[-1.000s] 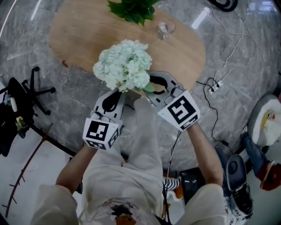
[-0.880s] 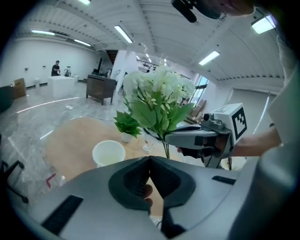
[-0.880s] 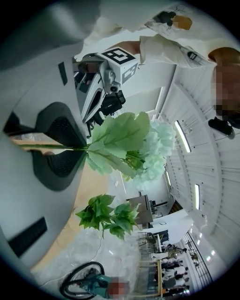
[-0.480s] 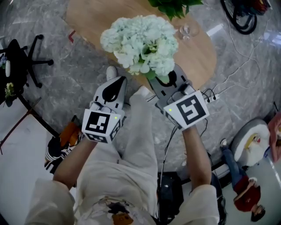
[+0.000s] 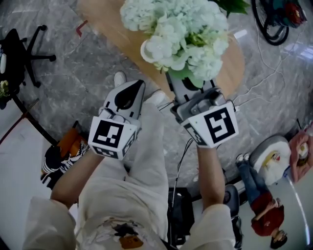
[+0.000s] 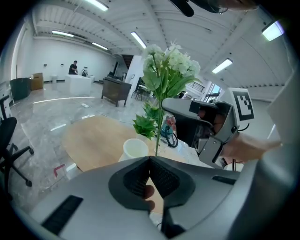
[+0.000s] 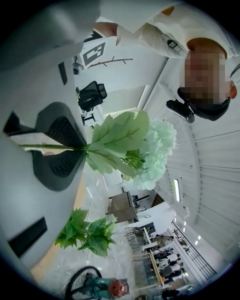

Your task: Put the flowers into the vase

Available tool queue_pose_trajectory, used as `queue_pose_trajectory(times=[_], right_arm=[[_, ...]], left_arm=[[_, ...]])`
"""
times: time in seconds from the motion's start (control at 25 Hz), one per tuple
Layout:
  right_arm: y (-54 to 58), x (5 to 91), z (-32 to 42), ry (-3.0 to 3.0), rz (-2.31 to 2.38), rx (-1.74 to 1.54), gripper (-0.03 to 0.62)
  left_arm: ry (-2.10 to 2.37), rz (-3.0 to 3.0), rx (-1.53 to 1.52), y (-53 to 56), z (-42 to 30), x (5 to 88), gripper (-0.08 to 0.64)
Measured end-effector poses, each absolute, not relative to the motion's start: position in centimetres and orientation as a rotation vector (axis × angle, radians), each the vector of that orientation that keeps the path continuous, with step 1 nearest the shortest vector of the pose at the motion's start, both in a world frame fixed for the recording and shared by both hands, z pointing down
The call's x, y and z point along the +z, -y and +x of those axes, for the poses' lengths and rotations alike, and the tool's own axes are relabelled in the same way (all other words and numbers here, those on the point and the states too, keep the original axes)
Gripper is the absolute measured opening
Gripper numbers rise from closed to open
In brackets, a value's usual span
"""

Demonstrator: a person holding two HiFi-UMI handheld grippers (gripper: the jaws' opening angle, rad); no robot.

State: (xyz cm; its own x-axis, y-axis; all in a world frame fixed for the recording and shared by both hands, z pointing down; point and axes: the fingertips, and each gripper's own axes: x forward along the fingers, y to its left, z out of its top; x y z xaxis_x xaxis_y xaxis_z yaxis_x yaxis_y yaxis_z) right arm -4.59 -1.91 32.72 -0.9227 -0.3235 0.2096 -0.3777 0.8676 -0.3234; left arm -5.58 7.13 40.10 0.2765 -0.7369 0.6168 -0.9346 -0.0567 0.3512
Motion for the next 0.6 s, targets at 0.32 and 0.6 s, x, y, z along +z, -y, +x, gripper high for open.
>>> queue_pose_trajectory(times=[0.32,0.6], right_arm=[[2.9,32.0,-5.8,2.933,0.676,0.539,0.025],[4.9,32.7,-6.4,2.951,0.816,0.548,0.025]], left_arm=[[1.547,1.851,0.306,-5.4,-8.2,38.4,0.008],[1.558,1.868,0.301,-4.2,-9.6,38.6,0.008]])
